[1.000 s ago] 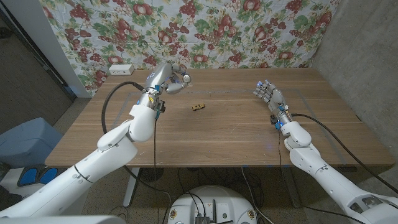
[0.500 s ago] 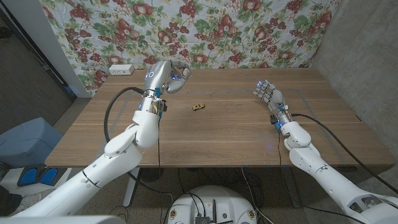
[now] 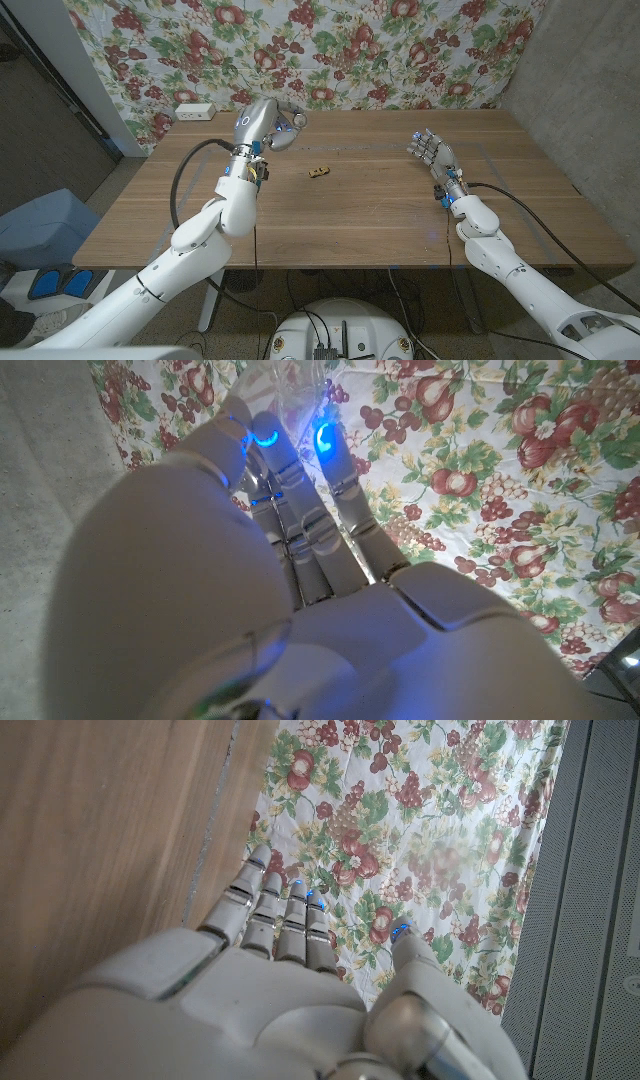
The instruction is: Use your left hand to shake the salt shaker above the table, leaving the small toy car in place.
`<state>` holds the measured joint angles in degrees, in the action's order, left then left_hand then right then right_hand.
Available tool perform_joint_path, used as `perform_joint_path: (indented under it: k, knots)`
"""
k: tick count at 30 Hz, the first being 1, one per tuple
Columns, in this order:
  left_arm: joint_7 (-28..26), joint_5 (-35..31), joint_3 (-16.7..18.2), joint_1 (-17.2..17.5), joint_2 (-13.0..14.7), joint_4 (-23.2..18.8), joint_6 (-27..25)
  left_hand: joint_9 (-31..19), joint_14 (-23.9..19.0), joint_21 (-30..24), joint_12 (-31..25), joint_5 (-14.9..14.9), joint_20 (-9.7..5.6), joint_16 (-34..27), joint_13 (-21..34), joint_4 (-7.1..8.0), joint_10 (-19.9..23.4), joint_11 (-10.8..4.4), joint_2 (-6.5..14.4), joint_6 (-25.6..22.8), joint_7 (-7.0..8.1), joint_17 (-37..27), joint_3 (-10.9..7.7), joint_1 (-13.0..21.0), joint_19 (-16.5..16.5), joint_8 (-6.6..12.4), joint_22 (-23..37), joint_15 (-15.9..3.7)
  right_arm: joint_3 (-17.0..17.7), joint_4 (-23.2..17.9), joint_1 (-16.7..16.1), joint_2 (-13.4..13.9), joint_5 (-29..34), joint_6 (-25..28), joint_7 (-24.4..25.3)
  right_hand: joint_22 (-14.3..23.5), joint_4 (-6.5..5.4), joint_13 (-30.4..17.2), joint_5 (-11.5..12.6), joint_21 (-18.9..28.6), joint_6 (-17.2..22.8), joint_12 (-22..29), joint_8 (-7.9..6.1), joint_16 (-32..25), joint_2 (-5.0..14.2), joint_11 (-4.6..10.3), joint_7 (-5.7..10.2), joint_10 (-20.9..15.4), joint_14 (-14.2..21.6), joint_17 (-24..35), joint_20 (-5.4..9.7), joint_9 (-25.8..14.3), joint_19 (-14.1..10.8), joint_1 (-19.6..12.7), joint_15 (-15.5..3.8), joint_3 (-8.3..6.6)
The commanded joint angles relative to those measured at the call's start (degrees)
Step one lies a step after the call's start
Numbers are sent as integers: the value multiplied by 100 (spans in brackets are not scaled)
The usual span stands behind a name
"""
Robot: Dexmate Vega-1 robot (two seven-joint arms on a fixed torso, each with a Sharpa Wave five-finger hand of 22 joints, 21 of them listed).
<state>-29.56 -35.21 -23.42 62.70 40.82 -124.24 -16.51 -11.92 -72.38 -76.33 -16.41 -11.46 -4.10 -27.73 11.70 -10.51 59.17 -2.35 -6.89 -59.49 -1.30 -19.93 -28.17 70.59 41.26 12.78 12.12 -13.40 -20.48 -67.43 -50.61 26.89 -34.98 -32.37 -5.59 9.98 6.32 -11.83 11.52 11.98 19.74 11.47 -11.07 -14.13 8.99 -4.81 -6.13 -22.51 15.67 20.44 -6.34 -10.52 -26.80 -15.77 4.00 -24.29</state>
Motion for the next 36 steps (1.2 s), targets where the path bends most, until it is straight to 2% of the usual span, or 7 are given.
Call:
perform_joint_path:
  k: [1,3,6,22,26,31,36]
  knots:
    - [1581,366,-101,-351,201,-333,-1080,-88,-16,-38,9,-25,-676,19,240,33,663,-29,956,-410,-312,-8,-32,902,-51,27,1,-14,-9,-22,6,12,13,63,40,33,26,-25,-2,-9,13,36,-13,-6,-15,-20,3,-45,26,21,18,-18,-37,62,1,-2]
    - [2020,527,-148,-496,314,-397,-1276,-89,-20,-43,12,-25,-677,17,240,31,662,-36,955,-410,-317,-12,-33,903,-55,24,-1,-14,-11,-19,7,21,28,51,38,33,26,-25,-3,-10,8,34,-11,-6,-15,-29,9,-38,27,21,21,-18,-37,62,3,-3]
    - [2212,654,-216,-607,392,-413,-1393,-90,-26,-53,18,-26,-675,16,240,30,661,-23,953,-408,-334,-16,-34,903,-64,18,-6,-14,-7,-35,-5,32,32,53,46,33,27,-25,-3,-10,4,31,-9,-5,-15,-21,9,-32,23,21,19,-18,-36,64,-3,-3]
    - [1959,805,-390,-704,586,-462,-1416,-96,-21,-110,35,-31,-670,40,249,30,668,-28,954,-419,-333,-11,-41,903,-103,-3,-28,-13,29,-57,-80,36,4,-14,59,34,28,-26,-4,-11,-6,31,-7,-3,-14,-27,11,-29,18,20,20,-18,-36,70,0,-7]
    - [1742,899,-358,-669,587,-372,-1160,-98,-31,-124,39,-32,-669,35,254,31,665,-33,954,-422,-330,-20,-43,901,-112,-8,-33,-13,26,-65,-82,41,16,-13,66,34,28,-26,-4,-12,-7,30,-7,-3,-13,-23,11,-27,18,20,22,-18,-34,71,-6,-8]
    - [1334,1108,-227,-575,647,-121,-332,-100,-19,-141,47,-32,-668,49,261,32,658,-22,954,-431,-341,-15,-46,899,-127,-12,-40,-13,31,-97,-112,45,42,-6,129,34,28,-26,-4,-12,-4,32,-9,-2,-12,-16,7,-30,14,20,20,-18,-32,73,-5,-9]
    - [611,991,-161,-432,515,151,321,-102,-20,-154,56,-33,-664,54,262,33,656,-18,956,-413,-342,-18,-51,897,-147,-27,-49,-13,42,-154,-143,53,32,36,178,34,29,-26,-5,-12,0,36,-11,-4,-13,-15,5,-40,20,20,19,-18,-33,75,-6,-11]
